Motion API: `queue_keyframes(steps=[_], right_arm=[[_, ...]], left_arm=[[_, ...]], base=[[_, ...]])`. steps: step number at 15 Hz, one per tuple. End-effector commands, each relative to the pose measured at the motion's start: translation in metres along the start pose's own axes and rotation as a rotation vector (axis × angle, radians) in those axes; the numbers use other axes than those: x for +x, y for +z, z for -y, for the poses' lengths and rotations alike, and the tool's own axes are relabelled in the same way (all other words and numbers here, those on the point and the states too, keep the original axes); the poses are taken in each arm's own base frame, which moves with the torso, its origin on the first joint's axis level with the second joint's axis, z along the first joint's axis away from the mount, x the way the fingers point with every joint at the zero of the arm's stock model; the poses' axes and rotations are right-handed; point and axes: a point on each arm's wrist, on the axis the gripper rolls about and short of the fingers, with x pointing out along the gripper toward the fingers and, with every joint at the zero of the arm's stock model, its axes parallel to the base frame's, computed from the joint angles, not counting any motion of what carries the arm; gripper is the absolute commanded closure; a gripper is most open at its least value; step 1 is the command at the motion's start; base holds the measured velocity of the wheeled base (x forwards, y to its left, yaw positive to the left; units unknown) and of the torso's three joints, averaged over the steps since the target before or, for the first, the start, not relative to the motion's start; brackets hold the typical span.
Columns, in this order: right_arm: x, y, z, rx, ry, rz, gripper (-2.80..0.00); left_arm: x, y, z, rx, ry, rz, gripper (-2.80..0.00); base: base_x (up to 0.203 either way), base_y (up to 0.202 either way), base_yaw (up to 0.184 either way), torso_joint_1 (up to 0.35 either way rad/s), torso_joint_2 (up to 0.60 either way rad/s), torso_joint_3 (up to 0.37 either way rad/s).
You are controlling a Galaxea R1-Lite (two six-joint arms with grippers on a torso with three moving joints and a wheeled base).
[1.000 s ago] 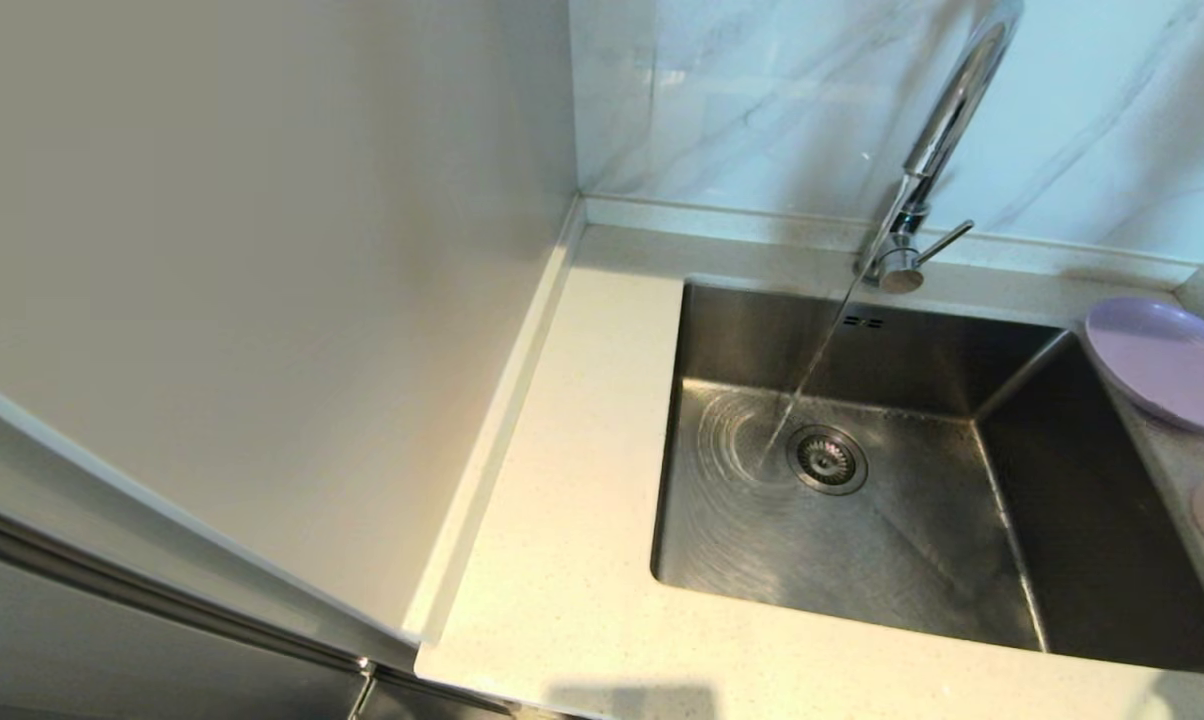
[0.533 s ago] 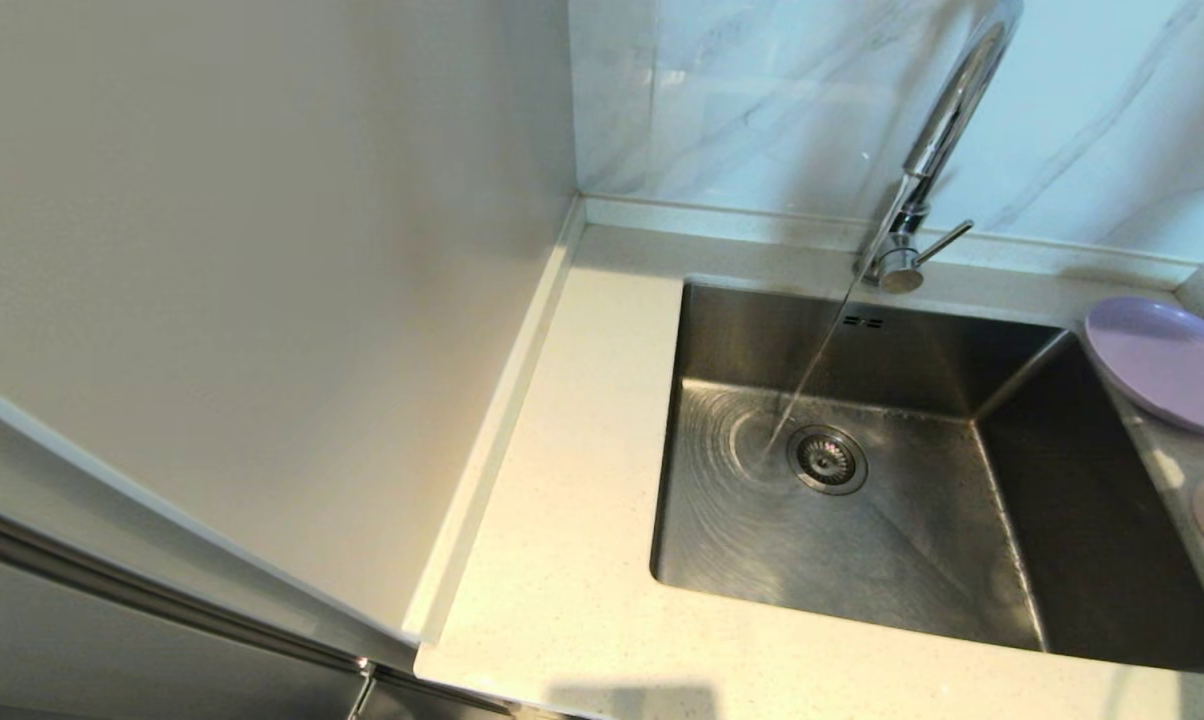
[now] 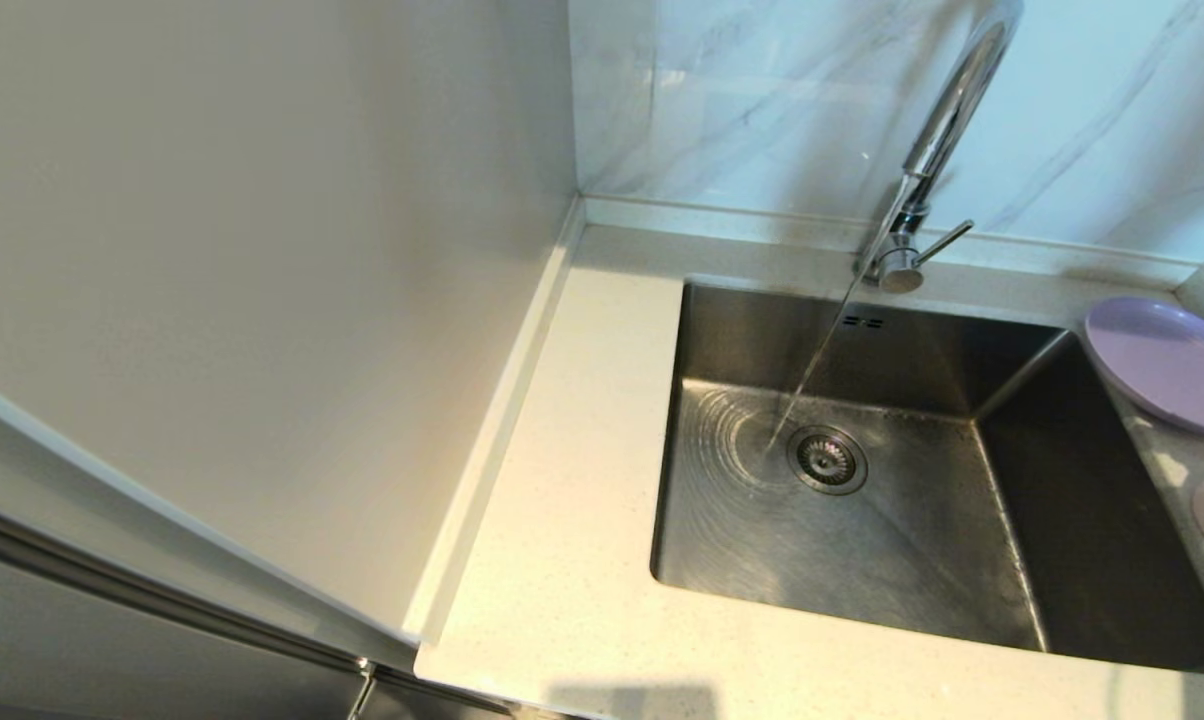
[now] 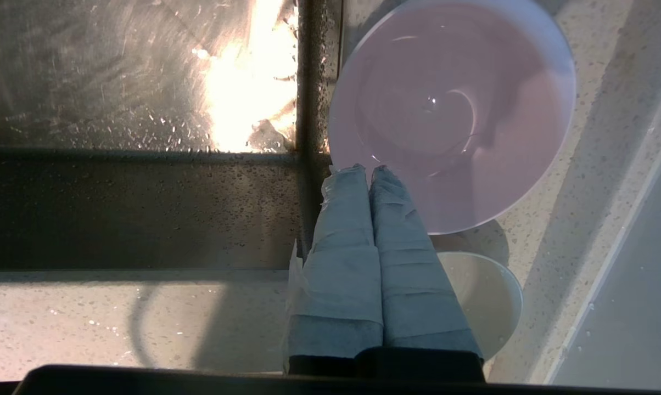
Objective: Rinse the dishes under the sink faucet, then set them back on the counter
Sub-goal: Pick up the bowl
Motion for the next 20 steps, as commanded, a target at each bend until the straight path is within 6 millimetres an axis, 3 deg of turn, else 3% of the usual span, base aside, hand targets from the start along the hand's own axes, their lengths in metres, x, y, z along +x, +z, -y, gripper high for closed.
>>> queue_keyframes(steps=[1,5,6,12,20], right_arm=[[0.008,0.000,0.002,0.001,0.011,-0.023,0.00],[0.008,0.000,0.002,0.002,0.014,-0.024,0.00],[0.007,0.001,0.002,0.002,0.011,-0.019,-2.80],[0.006,0.000,0.001,0.005,0.018,-0.018,-2.80],[0.023,-0.006,-0.013,-0.034,0.064,-0.081,-2.80]], left_arm=[[0.000,0.000,0.000,0.000,0.001,0.000,0.00],[0.000,0.000,0.000,0.000,0.000,0.000,0.00],[0.000,0.000,0.000,0.000,-0.001,0.000,0.00],[0.000,0.000,0.000,0.000,0.001,0.000,0.00],[0.000,0.000,0.000,0.000,0.001,0.000,0.00]], base=[[0.000,0.000,0.000,0.000,0.00,0.000],[0.000,0.000,0.000,0.000,0.00,0.000],[0.000,0.000,0.000,0.000,0.00,0.000],[0.000,0.000,0.000,0.000,0.00,0.000],[0.000,0.000,0.000,0.000,0.00,0.000]])
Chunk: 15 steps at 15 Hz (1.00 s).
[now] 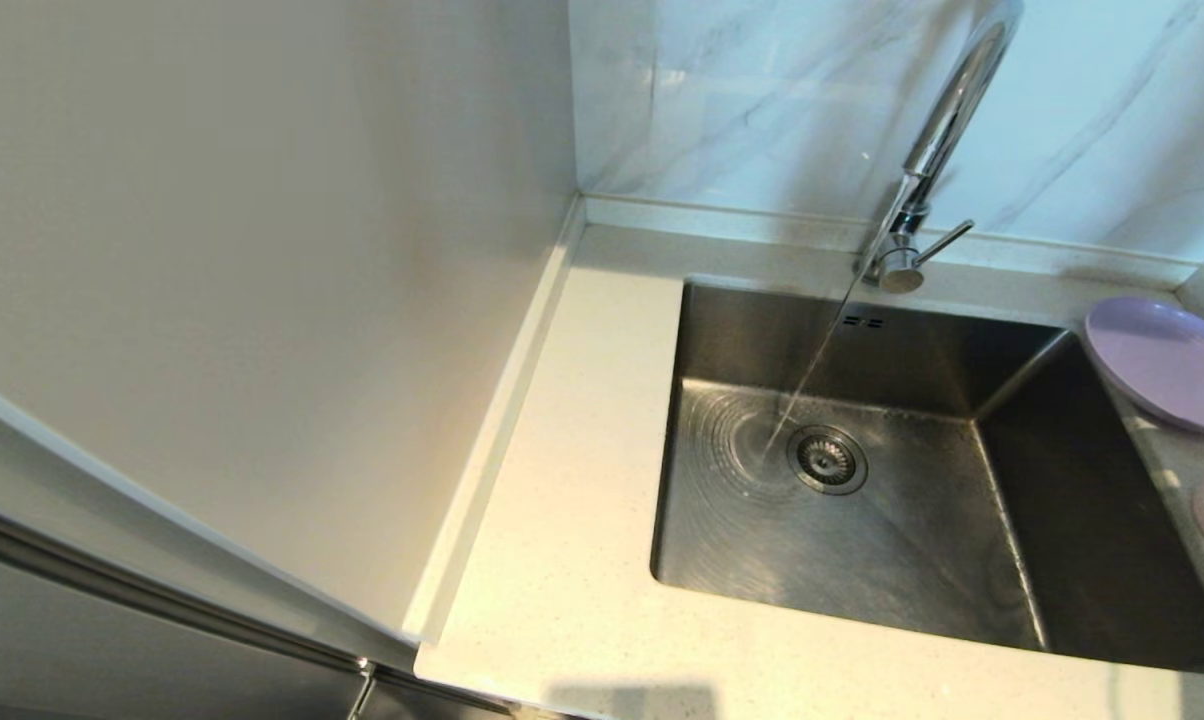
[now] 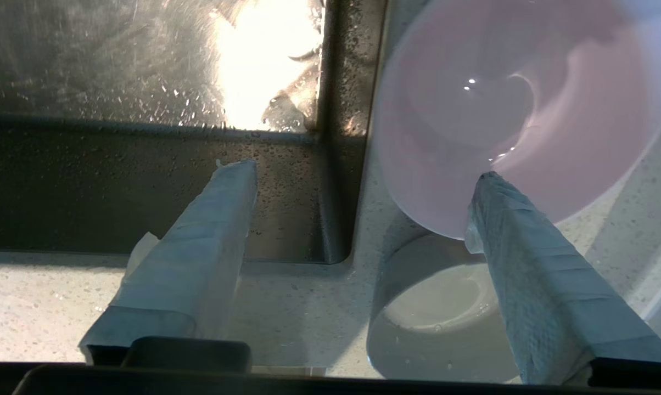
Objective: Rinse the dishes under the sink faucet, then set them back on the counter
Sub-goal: Pick up the bowl
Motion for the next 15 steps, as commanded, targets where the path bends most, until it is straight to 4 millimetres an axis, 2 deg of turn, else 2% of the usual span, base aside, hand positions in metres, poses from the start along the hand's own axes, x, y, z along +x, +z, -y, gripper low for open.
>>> queue_keyframes(steps=[1,5,8,15], right_arm=[[0.009,-0.001,-0.004,-0.011,0.023,-0.030,-2.80],[0.037,0.002,0.000,-0.035,-0.026,0.014,-2.80],[0.052,0.002,0.003,-0.033,-0.051,-0.018,-2.80],[0.055,0.003,0.004,-0.029,-0.050,-0.022,-2.80]], left_arm=[[0.000,0.000,0.000,0.000,0.000,0.000,0.00],[0.000,0.000,0.000,0.000,0.000,0.000,0.00],[0.000,0.000,0.000,0.000,0.000,0.000,0.00],[0.000,0.000,0.000,0.000,0.000,0.000,0.00]], base=[[0.000,0.000,0.000,0.000,0.00,0.000],[0.000,0.000,0.000,0.000,0.00,0.000],[0.000,0.000,0.000,0.000,0.00,0.000],[0.000,0.000,0.000,0.000,0.00,0.000]])
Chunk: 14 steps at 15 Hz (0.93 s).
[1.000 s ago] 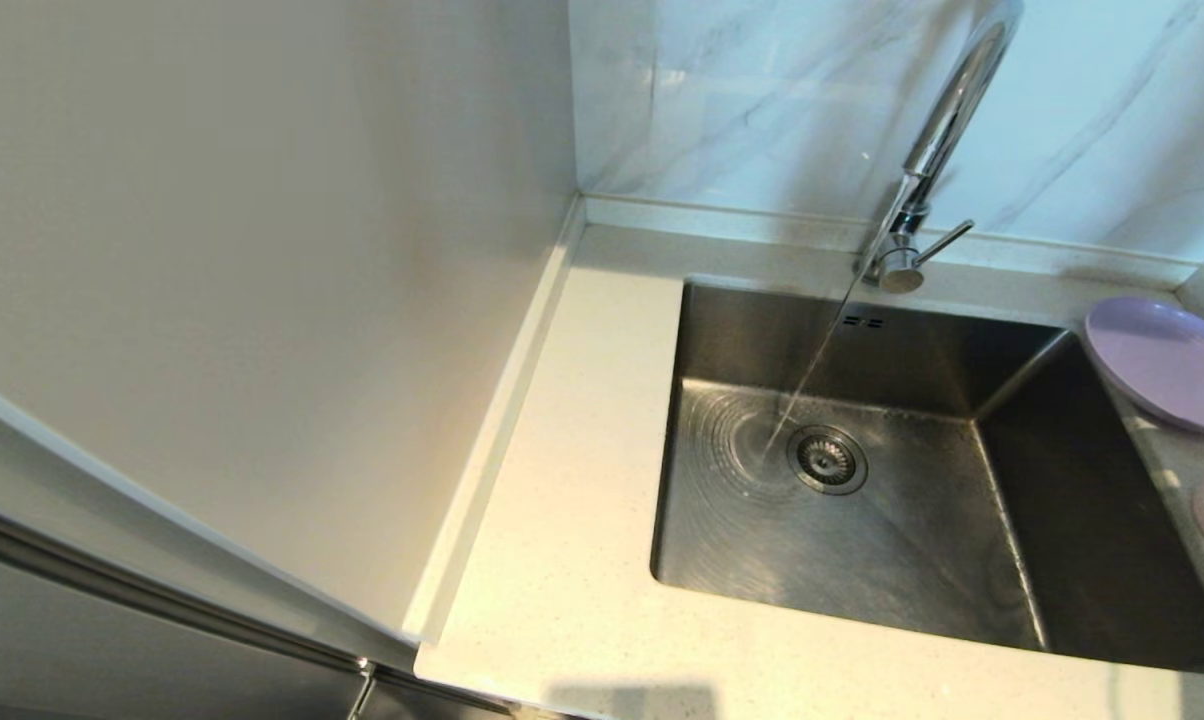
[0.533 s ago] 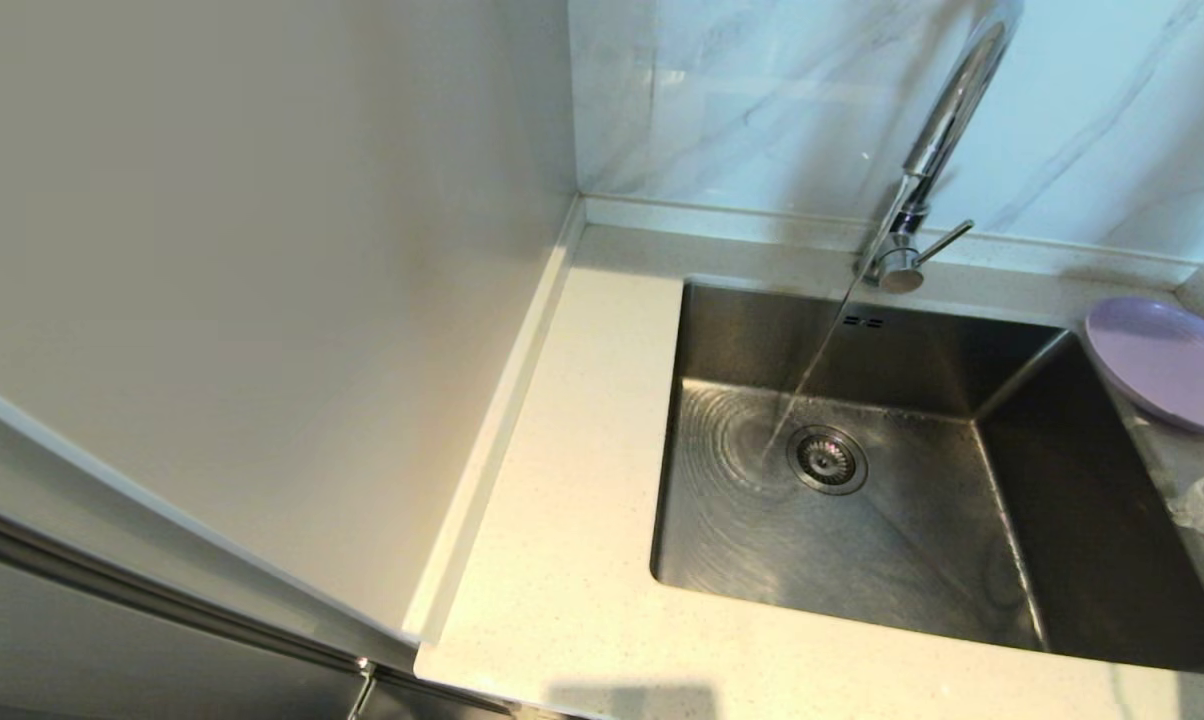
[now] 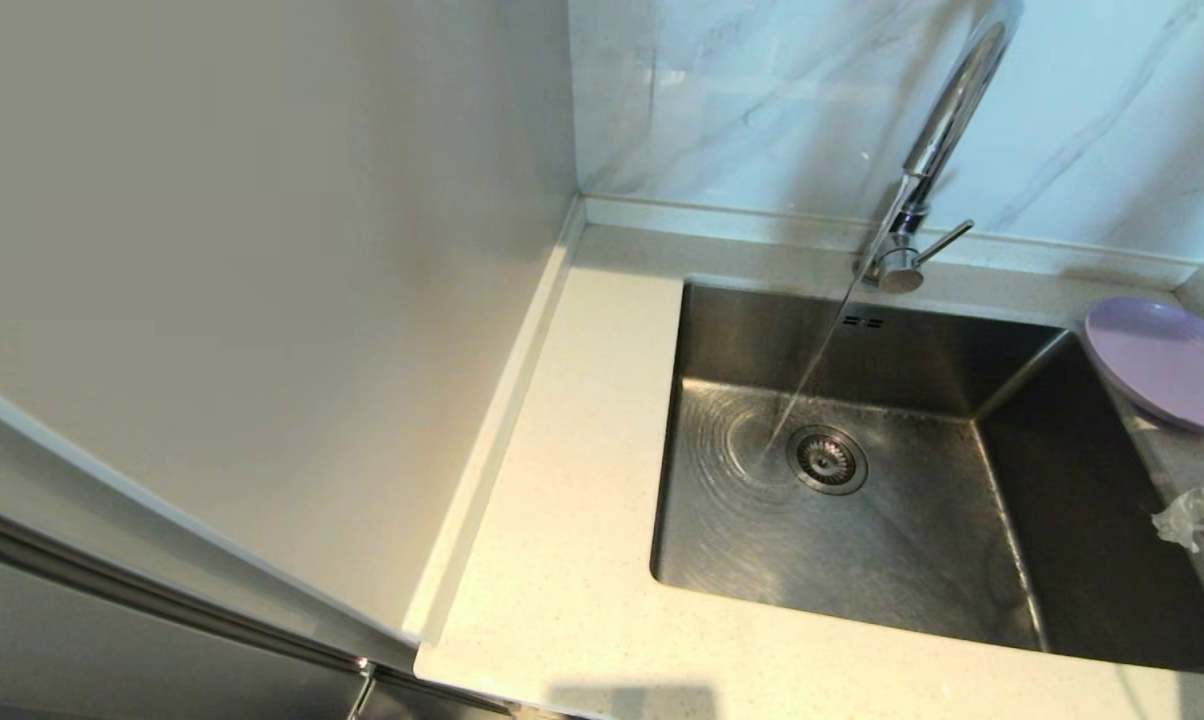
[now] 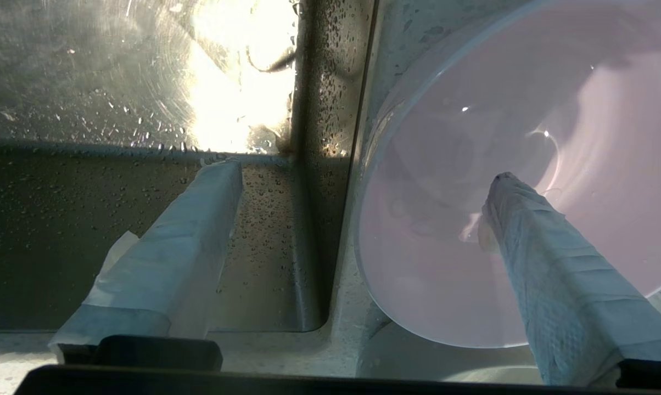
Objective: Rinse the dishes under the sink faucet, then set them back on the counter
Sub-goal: Pick up the bowl
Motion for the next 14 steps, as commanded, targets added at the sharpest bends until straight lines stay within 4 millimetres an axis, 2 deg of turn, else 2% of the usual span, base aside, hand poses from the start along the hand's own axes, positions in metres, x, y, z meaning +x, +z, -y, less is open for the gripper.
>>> queue_keyframes(steps=[1,14], right_arm=[[0.0001,-0.0002,-0.0004,-0.003,0.003,-0.003,0.00],[-0.0044,0.0032,-0.0034,-0.009,-0.005,0.038,0.00]], left_arm=[[0.0000,0.0000,0.0000,0.000,0.001,0.000,0.00],[0.0000,0.0000,0.0000,0.000,0.001,0.000,0.00]], base=[[0.000,0.000,0.000,0.000,0.00,0.000],[0.000,0.000,0.000,0.000,0.00,0.000]])
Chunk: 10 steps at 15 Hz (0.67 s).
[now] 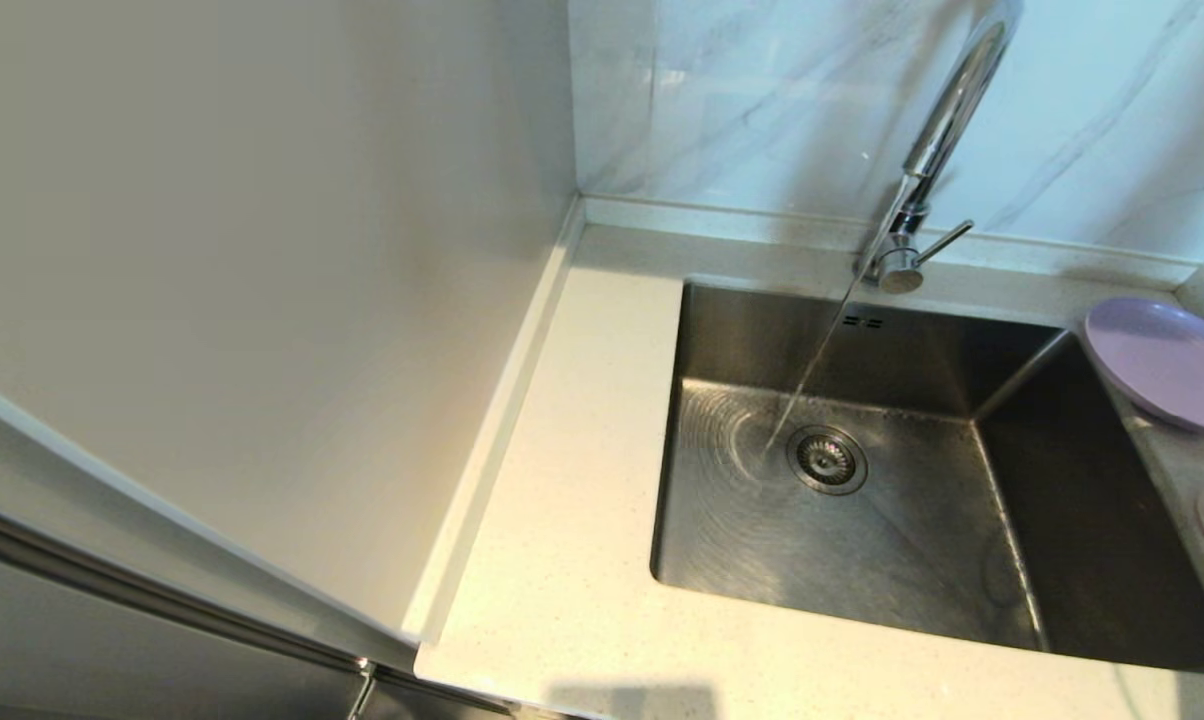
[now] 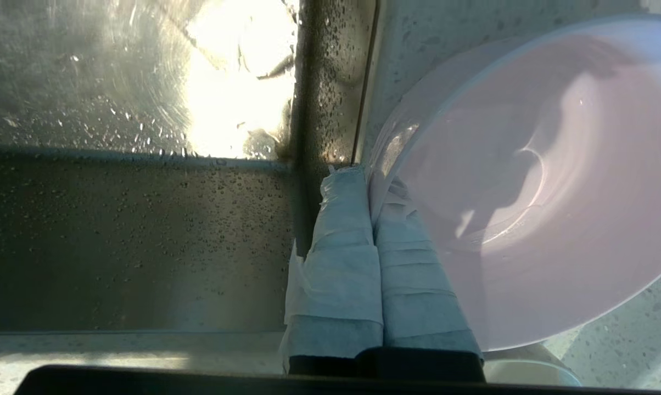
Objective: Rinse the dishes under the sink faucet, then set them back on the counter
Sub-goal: Pick up the bowl
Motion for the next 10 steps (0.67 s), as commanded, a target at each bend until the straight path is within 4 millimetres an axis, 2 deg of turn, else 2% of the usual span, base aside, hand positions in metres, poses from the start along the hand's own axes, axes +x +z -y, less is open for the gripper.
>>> queue_keyframes(steps=[1,7,10], right_arm=[[0.001,0.001,0.000,0.000,-0.007,0.028,0.00],[-0.003,-0.001,-0.001,0.006,-0.016,0.058,0.00],[-0.015,-0.002,-0.003,0.003,-0.027,0.086,0.00]], left_arm=[[0.000,0.000,0.000,0.000,0.000,0.000,0.00],[0.000,0.000,0.000,0.000,0.000,0.000,0.00],[0.000,0.000,0.000,0.000,-0.001,0.000,0.00]], base=[[0.000,0.000,0.000,0.000,0.00,0.000],[0.000,0.000,0.000,0.000,0.00,0.000],[0.000,0.000,0.000,0.000,0.00,0.000]])
